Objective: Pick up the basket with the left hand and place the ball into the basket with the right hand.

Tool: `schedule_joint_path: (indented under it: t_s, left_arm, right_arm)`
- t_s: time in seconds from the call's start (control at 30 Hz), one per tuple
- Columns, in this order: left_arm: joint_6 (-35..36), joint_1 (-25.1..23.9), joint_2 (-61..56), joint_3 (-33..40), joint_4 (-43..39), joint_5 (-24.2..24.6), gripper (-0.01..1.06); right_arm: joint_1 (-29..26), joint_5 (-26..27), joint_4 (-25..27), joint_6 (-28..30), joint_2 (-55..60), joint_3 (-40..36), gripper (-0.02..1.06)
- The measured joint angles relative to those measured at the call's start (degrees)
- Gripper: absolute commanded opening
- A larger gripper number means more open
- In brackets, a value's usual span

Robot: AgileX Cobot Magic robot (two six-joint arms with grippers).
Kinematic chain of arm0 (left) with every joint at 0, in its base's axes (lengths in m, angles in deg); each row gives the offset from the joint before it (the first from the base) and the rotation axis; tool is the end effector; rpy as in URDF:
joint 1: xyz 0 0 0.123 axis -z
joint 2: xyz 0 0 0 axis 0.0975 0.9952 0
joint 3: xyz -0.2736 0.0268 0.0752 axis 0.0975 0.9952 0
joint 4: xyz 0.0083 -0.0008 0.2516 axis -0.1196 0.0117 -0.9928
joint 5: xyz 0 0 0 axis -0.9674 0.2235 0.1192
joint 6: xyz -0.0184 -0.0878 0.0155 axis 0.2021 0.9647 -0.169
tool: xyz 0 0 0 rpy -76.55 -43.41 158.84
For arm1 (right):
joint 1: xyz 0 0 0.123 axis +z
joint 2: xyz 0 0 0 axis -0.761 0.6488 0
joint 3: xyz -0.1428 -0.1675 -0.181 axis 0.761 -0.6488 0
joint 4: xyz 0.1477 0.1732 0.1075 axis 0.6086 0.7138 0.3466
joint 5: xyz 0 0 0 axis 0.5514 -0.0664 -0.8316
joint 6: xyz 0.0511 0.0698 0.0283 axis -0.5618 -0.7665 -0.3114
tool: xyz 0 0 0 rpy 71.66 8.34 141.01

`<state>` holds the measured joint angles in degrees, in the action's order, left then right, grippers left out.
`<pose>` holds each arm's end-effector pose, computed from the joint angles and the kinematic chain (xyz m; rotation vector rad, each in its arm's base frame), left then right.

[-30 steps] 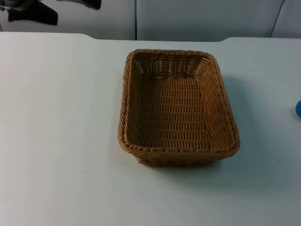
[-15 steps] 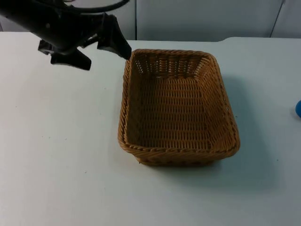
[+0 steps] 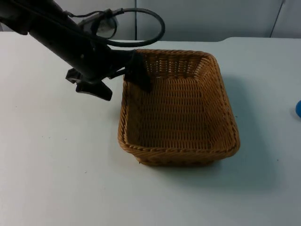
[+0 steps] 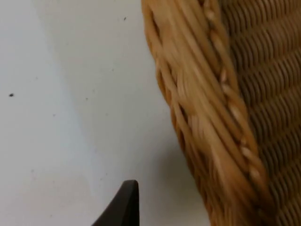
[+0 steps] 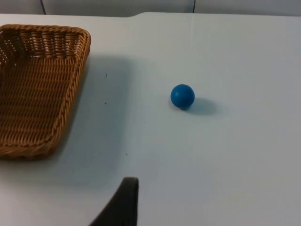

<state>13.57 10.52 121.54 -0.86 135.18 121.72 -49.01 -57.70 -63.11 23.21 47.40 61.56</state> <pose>0.4218 -0.1709 0.1117 0.4129 2.6694 -0.8492 -0.0073 -0.0011 0.2800 -0.0634 2.0548 -0.0411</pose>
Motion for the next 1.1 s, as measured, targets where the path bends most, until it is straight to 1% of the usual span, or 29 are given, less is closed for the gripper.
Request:
schedule_joint_path:
  t_s: [0.07,0.17,0.37,0.83,0.87,0.93,0.97,1.0,1.03,1.1]
  left_arm:
    - [1.2,0.4,0.5,-0.9,-0.2,0.1,1.05]
    - [2.9,1.0,2.4,-3.0,-0.6,1.7,1.05]
    - [5.6,1.2,4.4,-3.8,-2.1,2.8,1.04]
    - [7.4,1.2,4.7,-4.1,-2.3,3.2,1.02]
    - [7.7,1.2,4.7,-4.1,-2.3,3.2,1.00]
    - [7.8,1.2,4.7,-4.1,-2.3,3.3,0.88]
    - [7.8,1.2,4.7,-4.1,-2.3,3.3,0.88]
    - [7.9,1.2,4.8,-4.1,-2.3,3.3,0.86]
    - [8.1,1.2,4.7,-4.1,-2.3,3.3,0.74]
    - [8.6,1.2,4.8,-4.1,-2.3,3.4,0.62]
  right_arm:
    - [0.0,0.0,0.0,0.0,0.0,0.0,1.04]
    - [0.0,0.0,0.0,0.0,0.0,0.0,1.04]
    - [0.0,0.0,0.0,0.0,0.0,0.0,1.04]
    - [0.0,0.0,0.0,0.0,0.0,0.0,1.04]
    - [0.0,0.0,0.0,0.0,0.0,0.0,1.04]
    - [0.0,0.0,0.0,0.0,0.0,0.0,1.04]
    - [0.0,0.0,0.0,0.0,0.0,0.0,1.04]
    - [0.0,0.0,0.0,0.0,0.0,0.0,1.04]
    - [0.0,0.0,0.0,0.0,0.0,0.0,1.04]
    - [0.0,0.0,0.0,0.0,0.0,0.0,1.04]
